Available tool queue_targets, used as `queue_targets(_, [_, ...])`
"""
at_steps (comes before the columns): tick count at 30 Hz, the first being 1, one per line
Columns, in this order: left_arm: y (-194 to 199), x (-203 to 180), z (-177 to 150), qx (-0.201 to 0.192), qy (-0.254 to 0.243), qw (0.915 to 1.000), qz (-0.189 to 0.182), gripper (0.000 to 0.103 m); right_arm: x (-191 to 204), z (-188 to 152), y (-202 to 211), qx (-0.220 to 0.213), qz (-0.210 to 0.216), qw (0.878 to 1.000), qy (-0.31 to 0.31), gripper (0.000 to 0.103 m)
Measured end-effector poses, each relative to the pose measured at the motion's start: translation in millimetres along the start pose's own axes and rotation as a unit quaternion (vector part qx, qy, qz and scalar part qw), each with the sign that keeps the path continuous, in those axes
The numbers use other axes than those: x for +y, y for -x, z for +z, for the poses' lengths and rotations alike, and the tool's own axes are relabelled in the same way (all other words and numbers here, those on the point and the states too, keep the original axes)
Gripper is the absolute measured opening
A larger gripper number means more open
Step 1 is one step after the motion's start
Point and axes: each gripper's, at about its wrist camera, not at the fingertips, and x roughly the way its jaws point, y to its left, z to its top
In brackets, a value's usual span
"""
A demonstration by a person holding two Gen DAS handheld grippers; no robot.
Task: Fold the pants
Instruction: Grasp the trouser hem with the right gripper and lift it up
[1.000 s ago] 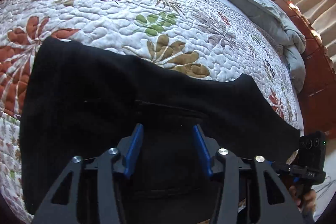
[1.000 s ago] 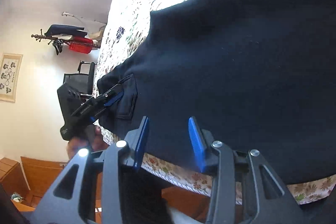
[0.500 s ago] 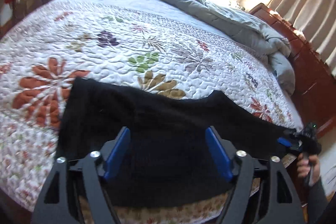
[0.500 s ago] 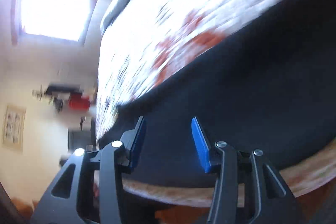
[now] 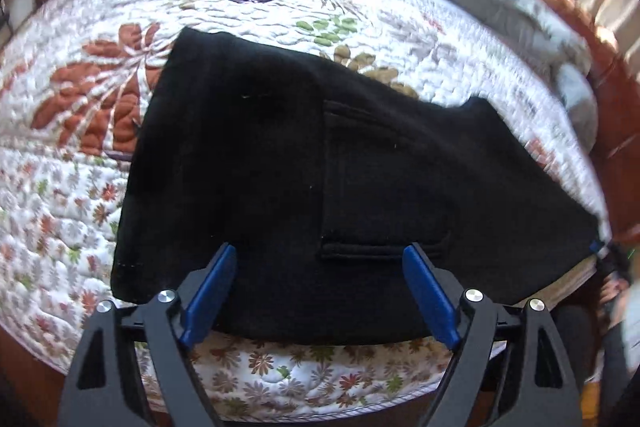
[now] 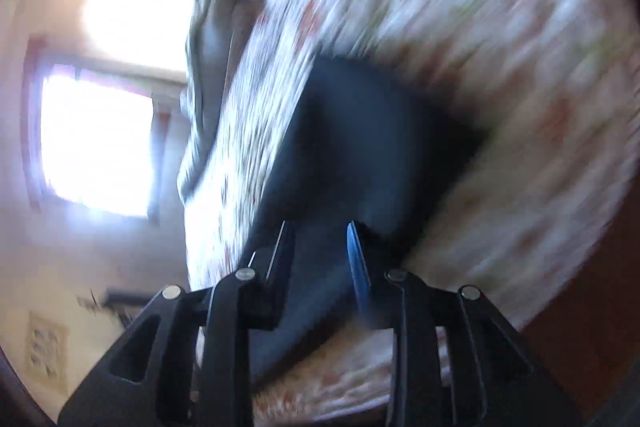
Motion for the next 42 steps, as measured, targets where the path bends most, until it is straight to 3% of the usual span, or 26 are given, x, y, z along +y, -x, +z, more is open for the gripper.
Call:
queue_targets(4, [1,5,-3,-0.006,0.019,0.9997,-0.017,0.085,-31,32,34,-0.062,0.028,0.997,-0.045,0.027])
queue_targets(5, [0,4,-3,-0.006,0.018,0.9997,-0.015,0.086,-33,36,42,-0.08,0.02,0.996,-0.045,0.029])
queue_targets(6, [0,3,-3,-0.005,0.016,0.9998,-0.014,0.087,-36,39,48,-0.092,0.014,0.995,-0.048,0.039])
queue_targets(8, [-1,3,-3,-0.004,0.015,0.9998,-0.013,0.088,-46,38,56,-0.106,0.033,0.992,-0.065,0.041])
queue_targets(12, [0,2,-2,-0.005,0.022,0.9996,-0.015,0.088,-58,21,46,-0.075,0.066,0.991,-0.088,0.047])
queue_targets(18, [-2,2,-1,-0.003,0.019,0.9998,-0.01,0.088,-61,-3,30,-0.058,0.069,0.992,-0.09,0.048])
queue_targets(25, [-3,1,-1,-0.002,0.017,0.9998,-0.009,0.088,-34,8,11,-0.043,0.102,0.992,-0.055,0.051])
queue_targets(27, [-4,1,-1,-0.002,0.017,0.9998,-0.011,0.088,-42,5,5,-0.042,0.087,0.993,-0.06,0.041])
queue_targets(31, [-4,3,-2,-0.005,0.024,0.9996,-0.017,0.088,-44,1,9,-0.043,0.102,0.992,-0.053,0.043])
queue_targets(36, [-3,3,-3,-0.004,0.021,0.9996,-0.016,0.089,-30,8,4,-0.029,0.078,0.996,-0.029,0.042])
queue_targets(38, [-3,3,-3,-0.005,0.023,0.9996,-0.017,0.089,-27,8,3,-0.027,0.065,0.997,-0.033,0.032])
queue_targets(40, [-2,3,-4,-0.006,0.024,0.9995,-0.02,0.089,-23,9,2,-0.026,0.056,0.997,-0.037,0.011])
queue_targets(42, [-2,3,-4,-0.006,0.023,0.9996,-0.019,0.089,-17,10,2,-0.028,0.041,0.998,-0.033,0.01])
